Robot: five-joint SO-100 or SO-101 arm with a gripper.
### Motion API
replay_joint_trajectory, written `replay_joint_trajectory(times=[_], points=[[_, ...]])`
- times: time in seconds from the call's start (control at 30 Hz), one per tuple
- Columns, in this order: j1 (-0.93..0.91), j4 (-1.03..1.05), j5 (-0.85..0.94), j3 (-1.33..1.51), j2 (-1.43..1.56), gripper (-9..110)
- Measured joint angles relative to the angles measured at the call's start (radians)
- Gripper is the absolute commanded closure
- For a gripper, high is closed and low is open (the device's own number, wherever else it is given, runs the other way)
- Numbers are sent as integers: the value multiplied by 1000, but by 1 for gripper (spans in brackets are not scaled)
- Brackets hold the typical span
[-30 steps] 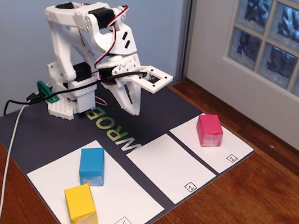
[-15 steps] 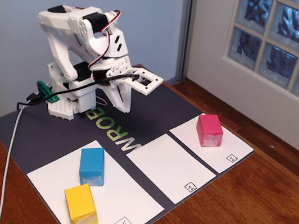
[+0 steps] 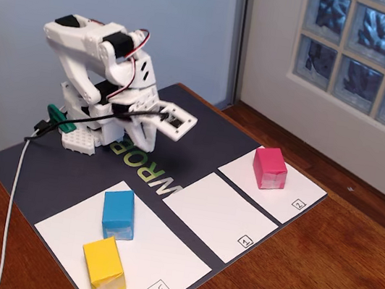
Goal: Move box yellow to home
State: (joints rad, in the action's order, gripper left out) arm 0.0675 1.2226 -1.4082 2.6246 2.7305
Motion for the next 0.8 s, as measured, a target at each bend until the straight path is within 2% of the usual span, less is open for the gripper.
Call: replay_joint_trajectory(times=[0.8], points=[[2,9,31,328,357,102]])
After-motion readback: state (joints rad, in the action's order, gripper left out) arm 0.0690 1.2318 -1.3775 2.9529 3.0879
